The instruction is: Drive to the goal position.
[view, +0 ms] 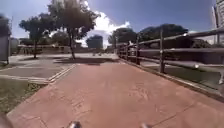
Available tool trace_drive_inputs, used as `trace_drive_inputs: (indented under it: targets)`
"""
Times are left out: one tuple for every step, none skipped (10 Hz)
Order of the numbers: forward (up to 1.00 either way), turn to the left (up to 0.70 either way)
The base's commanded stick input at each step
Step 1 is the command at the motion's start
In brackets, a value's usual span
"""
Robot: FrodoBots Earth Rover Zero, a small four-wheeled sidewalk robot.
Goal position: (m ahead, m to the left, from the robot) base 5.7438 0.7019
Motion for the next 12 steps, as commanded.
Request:
trace_drive_inputs:
  targets:
    - [0.85,0.00]
    - [0.85,0.00]
    - [0.85,0.00]
    - [0.85,0.09]
    - [0.85,0.23]
    - [0.85,0.34]
    - [0.85,0.34]
    - [0.85,0.34]
    - [0.85,0.05]
    - [0.85,0.00]
    - [0.85,0.00]
    - [0.85,0.00]
